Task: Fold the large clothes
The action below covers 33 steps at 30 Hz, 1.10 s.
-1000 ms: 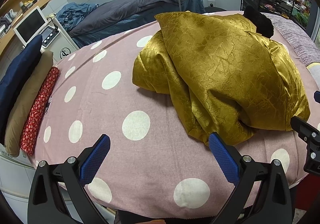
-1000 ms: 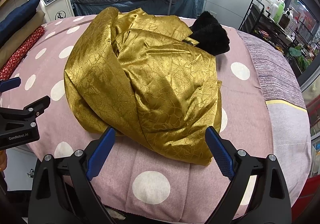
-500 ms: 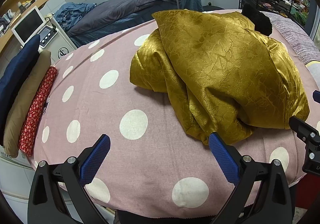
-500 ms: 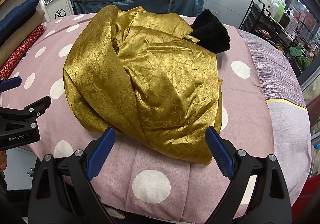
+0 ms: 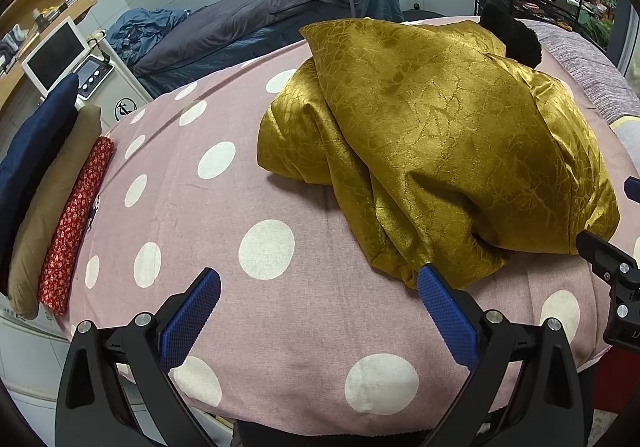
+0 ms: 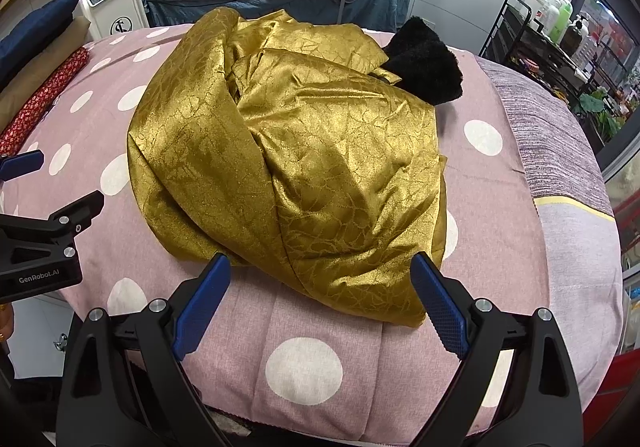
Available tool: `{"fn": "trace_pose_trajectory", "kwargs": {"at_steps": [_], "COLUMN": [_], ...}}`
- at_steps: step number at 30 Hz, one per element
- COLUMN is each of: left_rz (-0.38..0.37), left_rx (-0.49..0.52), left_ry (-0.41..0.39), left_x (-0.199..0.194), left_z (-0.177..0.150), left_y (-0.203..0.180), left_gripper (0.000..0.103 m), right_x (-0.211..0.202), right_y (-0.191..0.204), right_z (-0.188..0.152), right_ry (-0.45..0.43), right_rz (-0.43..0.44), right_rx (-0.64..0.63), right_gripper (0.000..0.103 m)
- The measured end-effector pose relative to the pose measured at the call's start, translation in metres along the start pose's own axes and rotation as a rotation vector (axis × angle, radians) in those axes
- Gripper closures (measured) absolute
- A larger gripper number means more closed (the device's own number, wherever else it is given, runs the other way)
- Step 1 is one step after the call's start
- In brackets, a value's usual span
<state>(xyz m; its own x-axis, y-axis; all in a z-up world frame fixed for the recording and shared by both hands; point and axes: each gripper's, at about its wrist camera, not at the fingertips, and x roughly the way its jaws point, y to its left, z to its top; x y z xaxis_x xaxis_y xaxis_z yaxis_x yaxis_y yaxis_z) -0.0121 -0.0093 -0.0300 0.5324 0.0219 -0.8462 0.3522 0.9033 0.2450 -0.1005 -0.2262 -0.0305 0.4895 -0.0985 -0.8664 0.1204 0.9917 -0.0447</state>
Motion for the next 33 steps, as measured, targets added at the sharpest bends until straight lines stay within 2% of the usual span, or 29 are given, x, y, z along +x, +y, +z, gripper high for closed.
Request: {"fn": "trace_pose_trajectory", "kwargs": {"at_steps": [18, 21, 24, 29, 31, 33], "left_rz": [-0.029, -0.073, -0.148, -0.234, -0.244, -0.231], "left_rx": [0.0, -0.012, -0.056, -0.136, -0.16, -0.177], "left_ry": [0.009, 0.059, 0.133, 0.174, 0.151, 0.093], "left_x": [0.003, 0.012, 0.026, 0.039, 0.038, 0.032], "left_z": [0.0, -0.002, -0.009, -0.017, -0.014, -0.002], "left_y": [-0.001, 0.0, 0.003, 0.016, 0.027, 0.039], "left_gripper": [0.006, 0.006, 0.006, 0.007, 0.007, 0.007], "right_x": [0.003, 0.004, 0.006, 0.012, 0.013, 0.014], "right_y": [0.002, 0.001, 0.0, -0.023, -0.041, -0.067], "right_z": [0.0, 0.0, -0.002, -0.009, -0.011, -0.014], "right_ry": [0.007, 0.01, 0.007, -0.007, -0.026, -0.051], "right_rz": [-0.002, 0.0, 0.002, 0.091, 0.126, 0.156], "right_rx": [-0.003, 0.001, 0.014, 0.147, 0.238, 0.354], "right_gripper": [0.013, 0.013, 0.013, 0.013, 0.013, 0.013]}}
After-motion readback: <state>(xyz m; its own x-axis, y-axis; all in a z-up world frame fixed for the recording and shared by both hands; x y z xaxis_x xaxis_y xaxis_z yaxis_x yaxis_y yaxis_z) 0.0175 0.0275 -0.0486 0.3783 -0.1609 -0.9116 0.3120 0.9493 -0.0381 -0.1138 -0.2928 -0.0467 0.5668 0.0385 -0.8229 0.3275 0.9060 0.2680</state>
